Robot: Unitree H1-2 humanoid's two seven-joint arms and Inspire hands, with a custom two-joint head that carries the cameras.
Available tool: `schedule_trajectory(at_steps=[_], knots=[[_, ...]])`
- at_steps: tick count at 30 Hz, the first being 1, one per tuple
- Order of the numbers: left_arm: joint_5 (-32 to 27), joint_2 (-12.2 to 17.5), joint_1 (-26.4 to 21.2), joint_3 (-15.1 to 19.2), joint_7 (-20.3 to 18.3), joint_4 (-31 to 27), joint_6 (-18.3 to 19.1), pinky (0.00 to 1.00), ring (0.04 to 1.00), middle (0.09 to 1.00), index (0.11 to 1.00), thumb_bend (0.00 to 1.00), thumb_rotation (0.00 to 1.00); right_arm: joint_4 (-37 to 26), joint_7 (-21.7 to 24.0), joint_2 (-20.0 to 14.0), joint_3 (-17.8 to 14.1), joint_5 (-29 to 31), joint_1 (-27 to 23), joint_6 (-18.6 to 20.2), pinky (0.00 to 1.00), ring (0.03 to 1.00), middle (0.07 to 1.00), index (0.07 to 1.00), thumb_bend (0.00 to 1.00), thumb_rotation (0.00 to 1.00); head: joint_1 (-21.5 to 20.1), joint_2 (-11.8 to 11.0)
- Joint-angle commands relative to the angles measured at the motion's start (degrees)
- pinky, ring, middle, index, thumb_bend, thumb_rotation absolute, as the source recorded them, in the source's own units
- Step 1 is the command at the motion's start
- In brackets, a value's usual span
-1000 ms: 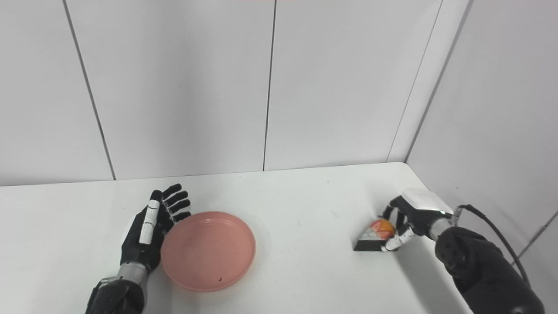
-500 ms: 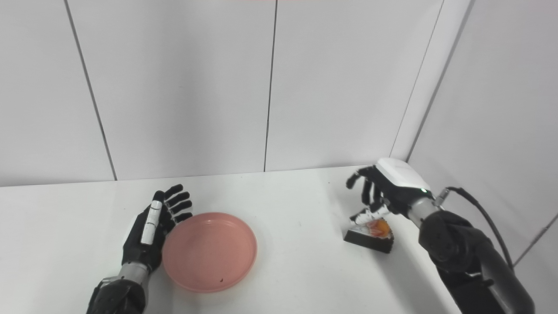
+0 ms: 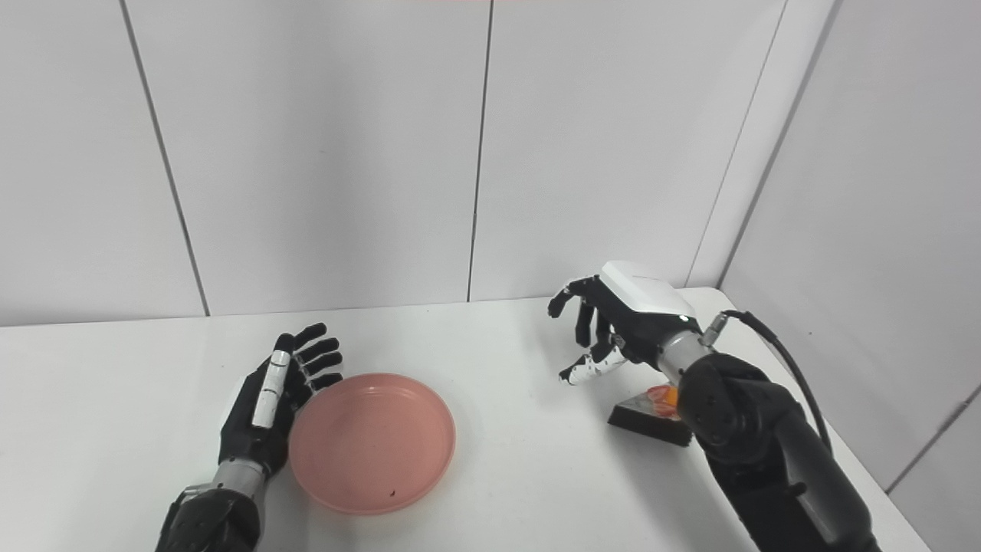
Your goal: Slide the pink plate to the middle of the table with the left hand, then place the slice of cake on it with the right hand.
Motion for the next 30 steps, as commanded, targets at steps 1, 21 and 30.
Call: schedule_trajectory(at_steps=[1, 21, 30], knots=[[0.2, -0.2, 2.6, -0.3, -0.5, 2.2, 1.2, 0.66, 0.745, 0.735, 0.726, 0.70, 0.82, -1.2, -1.0, -1.9, -1.3, -1.0, -1.8, -0.7, 0.19, 0.273, 0.381, 0.610, 0.89, 0.04, 0.0, 0.1], [0.6, -0.1, 2.7, -0.2, -0.6, 2.0, 2.2, 0.67, 0.747, 0.740, 0.732, 0.68, 0.82, 3.8, 1.4, -5.3, -0.6, -7.1, 1.3, -0.2, 0.63, 0.798, 0.811, 0.745, 1.00, 0.24, 0.1, 0.2], [0.9, 0.1, 2.6, -0.2, -0.6, 2.2, 2.2, 0.66, 0.738, 0.727, 0.718, 0.68, 0.81, 16.6, -3.6, -4.9, -0.3, -4.9, 0.6, -5.4, 0.66, 0.793, 0.831, 0.749, 1.00, 0.29, 0.0, 0.2]])
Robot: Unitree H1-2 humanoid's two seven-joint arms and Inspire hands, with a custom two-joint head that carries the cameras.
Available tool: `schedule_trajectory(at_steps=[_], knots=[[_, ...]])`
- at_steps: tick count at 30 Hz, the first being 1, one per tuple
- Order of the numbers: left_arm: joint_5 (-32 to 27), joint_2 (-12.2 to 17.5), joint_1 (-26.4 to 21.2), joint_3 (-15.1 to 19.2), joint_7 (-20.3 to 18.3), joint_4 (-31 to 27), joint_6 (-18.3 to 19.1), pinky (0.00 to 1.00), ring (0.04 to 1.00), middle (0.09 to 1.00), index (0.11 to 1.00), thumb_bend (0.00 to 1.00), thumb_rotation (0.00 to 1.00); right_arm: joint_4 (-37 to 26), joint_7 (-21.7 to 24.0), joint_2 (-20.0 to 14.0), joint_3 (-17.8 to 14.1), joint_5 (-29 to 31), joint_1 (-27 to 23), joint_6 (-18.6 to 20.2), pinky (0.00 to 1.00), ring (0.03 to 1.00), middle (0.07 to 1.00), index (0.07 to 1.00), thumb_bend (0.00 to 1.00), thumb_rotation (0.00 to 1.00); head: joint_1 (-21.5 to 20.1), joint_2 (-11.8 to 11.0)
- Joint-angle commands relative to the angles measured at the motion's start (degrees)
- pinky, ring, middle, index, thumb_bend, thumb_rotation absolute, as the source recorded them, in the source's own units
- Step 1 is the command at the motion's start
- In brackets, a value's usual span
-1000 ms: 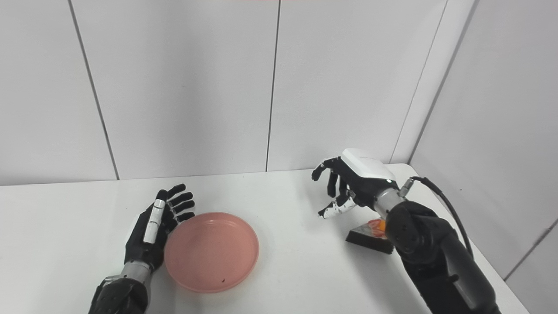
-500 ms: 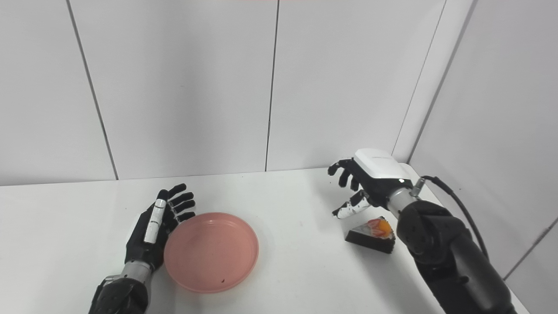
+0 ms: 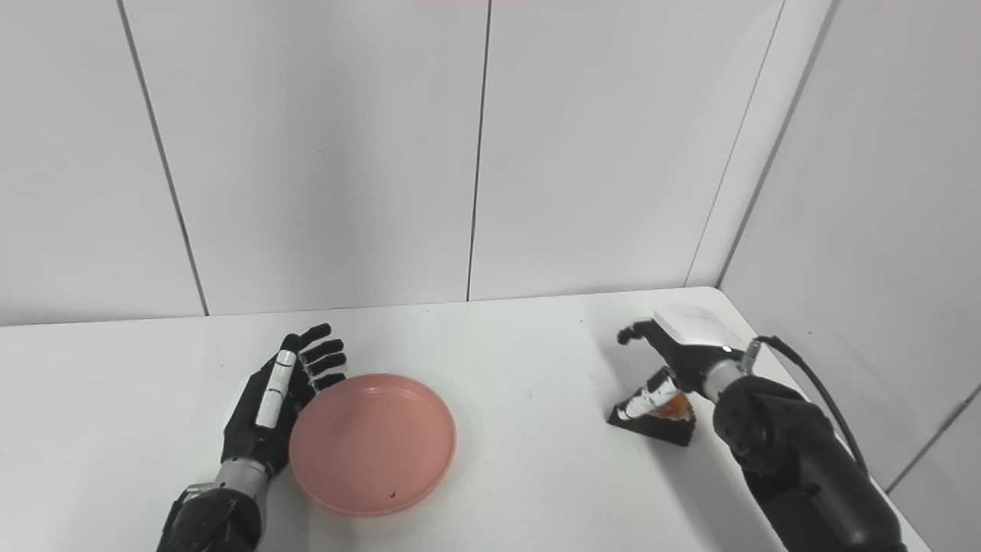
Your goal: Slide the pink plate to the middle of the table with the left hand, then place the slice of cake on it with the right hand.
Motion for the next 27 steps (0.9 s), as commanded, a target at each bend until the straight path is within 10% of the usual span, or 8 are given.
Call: schedule_trajectory(at_steps=[1, 11, 27], knots=[[0.1, 0.1, 2.5, -0.2, -0.1, 2.5, 1.9, 0.66, 0.739, 0.727, 0.717, 0.68, 0.81, 2.7, -3.9, -1.7, -0.8, 1.0, -2.3, -4.7, 0.66, 0.791, 0.833, 0.747, 1.00, 0.31, 0.1, 0.1], [0.1, 0.3, 2.9, -0.2, -0.5, 2.0, 2.0, 0.65, 0.732, 0.722, 0.721, 0.70, 0.80, 13.2, -10.6, -1.5, -1.2, 4.8, -3.0, -10.4, 0.70, 0.821, 0.835, 0.722, 1.00, 0.37, 0.0, 0.4], [0.1, 0.3, 2.8, -0.2, -1.0, 2.5, 1.8, 0.64, 0.728, 0.724, 0.727, 0.71, 0.80, 11.2, -9.5, -2.7, -0.6, 6.3, -1.5, -9.5, 0.69, 0.813, 0.839, 0.725, 1.00, 0.39, 0.0, 0.5]])
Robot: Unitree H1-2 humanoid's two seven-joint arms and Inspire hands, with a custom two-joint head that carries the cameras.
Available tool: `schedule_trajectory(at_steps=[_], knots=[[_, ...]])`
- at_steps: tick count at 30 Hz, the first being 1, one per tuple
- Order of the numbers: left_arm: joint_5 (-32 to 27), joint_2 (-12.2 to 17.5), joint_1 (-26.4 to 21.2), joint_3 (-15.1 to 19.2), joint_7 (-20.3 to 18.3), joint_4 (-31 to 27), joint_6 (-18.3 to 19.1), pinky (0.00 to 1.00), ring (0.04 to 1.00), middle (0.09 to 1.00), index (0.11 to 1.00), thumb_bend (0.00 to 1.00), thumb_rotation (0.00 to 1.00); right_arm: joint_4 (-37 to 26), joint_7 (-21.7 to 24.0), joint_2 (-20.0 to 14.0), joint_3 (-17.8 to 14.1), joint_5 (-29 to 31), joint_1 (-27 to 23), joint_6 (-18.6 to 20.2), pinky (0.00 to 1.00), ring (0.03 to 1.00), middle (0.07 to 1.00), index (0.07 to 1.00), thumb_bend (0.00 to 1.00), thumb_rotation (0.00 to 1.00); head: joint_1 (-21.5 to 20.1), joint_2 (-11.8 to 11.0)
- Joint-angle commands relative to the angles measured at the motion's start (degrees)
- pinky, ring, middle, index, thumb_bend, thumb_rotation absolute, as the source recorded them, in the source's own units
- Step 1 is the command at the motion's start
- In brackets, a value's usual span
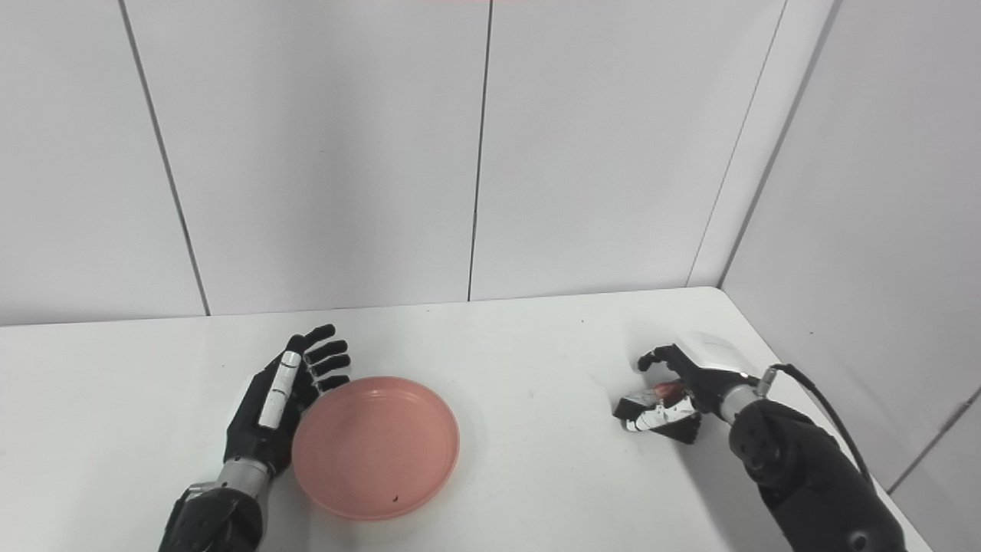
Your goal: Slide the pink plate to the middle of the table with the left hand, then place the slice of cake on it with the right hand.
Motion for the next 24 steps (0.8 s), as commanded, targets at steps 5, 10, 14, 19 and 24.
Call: schedule_trajectory(at_steps=[5, 10, 14, 19, 24], knots=[[0.1, 0.2, 2.9, -0.2, -0.3, 2.3, 1.8, 0.65, 0.735, 0.731, 0.727, 0.71, 0.80, -3.4, -0.2, -2.8, -1.4, 1.1, -0.7, -0.6, 0.61, 0.744, 0.809, 0.719, 1.00, 0.37, 0.0, 0.2], [0.1, 0.3, 2.8, -0.2, -0.3, 2.7, 1.8, 0.64, 0.729, 0.728, 0.727, 0.70, 0.80, -4.5, 0.2, -3.0, -1.4, 0.2, -0.4, 0.6, 0.52, 0.642, 0.747, 0.717, 1.00, 0.37, 0.0, 0.3], [0.2, 0.4, 2.8, -0.3, -0.4, 2.8, 1.7, 0.64, 0.728, 0.729, 0.729, 0.70, 0.81, -5.0, 0.6, -3.3, -1.1, -1.1, -0.3, 1.5, 0.49, 0.594, 0.704, 0.713, 1.00, 0.37, 0.0, 0.3], [0.3, 0.5, 2.7, -0.3, -0.5, 3.0, 1.5, 0.64, 0.728, 0.727, 0.729, 0.70, 0.81, -4.9, 1.0, -3.6, -1.1, -2.4, -0.2, 2.7, 0.48, 0.583, 0.685, 0.708, 1.00, 0.37, 0.0, 0.4], [0.1, 0.5, 2.7, -0.2, -0.7, 3.0, 1.7, 0.64, 0.727, 0.725, 0.728, 0.69, 0.81, -4.8, 1.2, -3.6, -1.7, -2.4, 0.1, 3.7, 0.52, 0.618, 0.701, 0.708, 1.00, 0.36, -0.1, 0.4]])
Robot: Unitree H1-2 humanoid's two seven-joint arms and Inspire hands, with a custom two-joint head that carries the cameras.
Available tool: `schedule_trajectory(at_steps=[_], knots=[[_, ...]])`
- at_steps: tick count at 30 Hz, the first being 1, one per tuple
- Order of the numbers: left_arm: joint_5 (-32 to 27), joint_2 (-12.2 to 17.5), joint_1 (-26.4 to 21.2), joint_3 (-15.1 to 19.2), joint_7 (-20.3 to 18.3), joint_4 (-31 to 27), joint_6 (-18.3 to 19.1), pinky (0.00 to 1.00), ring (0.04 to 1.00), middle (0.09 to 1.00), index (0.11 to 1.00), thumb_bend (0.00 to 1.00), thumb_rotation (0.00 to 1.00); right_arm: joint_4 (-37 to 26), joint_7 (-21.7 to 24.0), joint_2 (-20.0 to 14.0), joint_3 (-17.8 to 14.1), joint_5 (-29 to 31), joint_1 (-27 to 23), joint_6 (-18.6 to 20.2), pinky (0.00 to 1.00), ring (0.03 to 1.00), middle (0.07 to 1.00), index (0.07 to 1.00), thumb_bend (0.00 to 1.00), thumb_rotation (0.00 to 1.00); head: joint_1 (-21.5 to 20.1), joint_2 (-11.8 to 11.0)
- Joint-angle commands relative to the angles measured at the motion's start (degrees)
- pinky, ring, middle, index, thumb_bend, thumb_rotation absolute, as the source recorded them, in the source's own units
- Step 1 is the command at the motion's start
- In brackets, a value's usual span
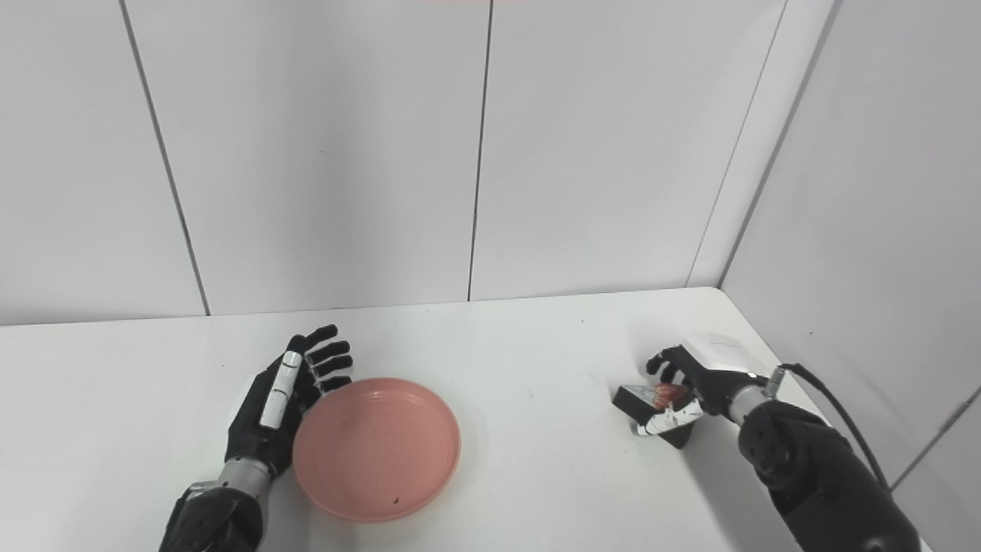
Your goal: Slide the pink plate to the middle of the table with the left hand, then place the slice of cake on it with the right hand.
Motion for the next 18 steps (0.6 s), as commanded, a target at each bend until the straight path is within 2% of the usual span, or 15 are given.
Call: schedule_trajectory(at_steps=[1, 5, 11, 13, 15, 18], knots=[[0.1, 0.4, 2.8, -0.1, -0.2, 2.8, 1.6, 0.64, 0.726, 0.724, 0.727, 0.69, 0.81, -1.4, -0.9, -2.4, -1.1, -0.3, -1.4, 0.8, 0.53, 0.627, 0.706, 0.707, 1.00, 0.36, 0.0, 0.1], [0.3, 0.4, 2.8, -0.2, 0.0, 2.6, 1.9, 0.64, 0.724, 0.725, 0.729, 0.70, 0.81, -1.1, -0.8, -2.3, -1.3, 0.0, -1.3, 0.8, 0.54, 0.636, 0.715, 0.706, 1.00, 0.36, 0.1, 0.1], [0.3, 0.5, 2.9, -0.2, -0.1, 2.7, 2.1, 0.65, 0.727, 0.723, 0.726, 0.70, 0.81, -1.2, -1.1, -2.0, -1.4, 0.2, -1.1, 0.9, 0.50, 0.592, 0.683, 0.701, 1.00, 0.37, 0.0, 0.2], [0.3, 0.5, 2.8, -0.2, 0.0, 2.8, 2.0, 0.64, 0.726, 0.725, 0.725, 0.70, 0.82, -1.5, -1.3, -1.5, -1.9, 0.5, -1.1, 1.9, 0.36, 0.450, 0.583, 0.687, 1.00, 0.35, 0.0, 0.2], [0.3, 0.5, 2.8, -0.2, 0.0, 2.9, 1.9, 0.64, 0.723, 0.722, 0.722, 0.71, 0.81, -2.1, -1.2, -1.1, -2.1, 0.3, -1.1, 3.0, 0.27, 0.351, 0.507, 0.670, 1.00, 0.31, 0.0, 0.2], [0.3, 0.5, 2.8, -0.3, -0.2, 2.8, 2.1, 0.65, 0.723, 0.722, 0.728, 0.71, 0.81, -2.3, -1.3, -1.0, -1.8, -0.1, -1.3, 3.5, 0.25, 0.321, 0.441, 0.626, 0.95, 0.24, 0.0, 0.2]])
